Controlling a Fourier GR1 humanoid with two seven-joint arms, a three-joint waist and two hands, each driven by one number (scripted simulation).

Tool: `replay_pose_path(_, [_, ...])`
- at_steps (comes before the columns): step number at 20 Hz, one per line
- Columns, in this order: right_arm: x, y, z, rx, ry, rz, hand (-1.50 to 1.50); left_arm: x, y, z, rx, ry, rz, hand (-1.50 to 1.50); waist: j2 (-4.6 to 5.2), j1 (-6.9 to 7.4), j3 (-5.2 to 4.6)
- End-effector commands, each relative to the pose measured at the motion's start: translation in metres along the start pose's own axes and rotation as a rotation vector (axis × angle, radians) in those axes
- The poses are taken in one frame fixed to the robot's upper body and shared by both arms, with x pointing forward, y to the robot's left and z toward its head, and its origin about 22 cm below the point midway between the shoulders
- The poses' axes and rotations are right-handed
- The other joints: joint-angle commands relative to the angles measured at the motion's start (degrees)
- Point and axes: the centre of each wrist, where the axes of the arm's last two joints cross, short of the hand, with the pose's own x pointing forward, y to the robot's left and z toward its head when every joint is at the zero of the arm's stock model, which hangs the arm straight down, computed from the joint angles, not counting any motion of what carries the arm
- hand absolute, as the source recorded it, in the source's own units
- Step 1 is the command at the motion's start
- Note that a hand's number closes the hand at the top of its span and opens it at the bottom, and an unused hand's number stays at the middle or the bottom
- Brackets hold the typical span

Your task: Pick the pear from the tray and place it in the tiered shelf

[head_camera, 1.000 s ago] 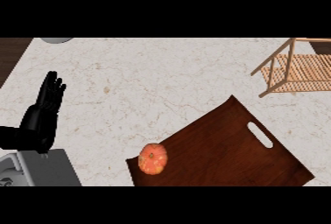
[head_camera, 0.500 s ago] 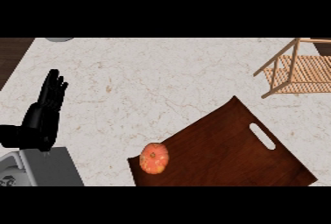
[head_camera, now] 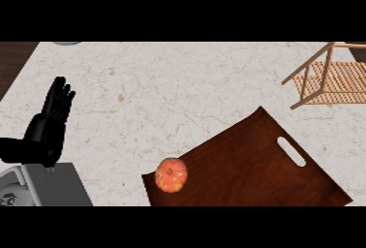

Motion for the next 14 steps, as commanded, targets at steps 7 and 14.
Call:
replay_pose_path(7, [-0.008, 0.014, -0.012, 0.02, 0.094, -0.137, -1.5, 0.007, -0.02, 0.016, -0.015, 0.085, 0.033, 0.0, 0.08, 0.63, 0.09])
replay_pose_path(14, [0.005, 0.009, -0.023, 0.058, 0.071, -0.184, -1.5, 0.015, -0.015, -0.01, -0.01, 0.076, 0.032, 0.0, 0.53, 0.87, 0.16])
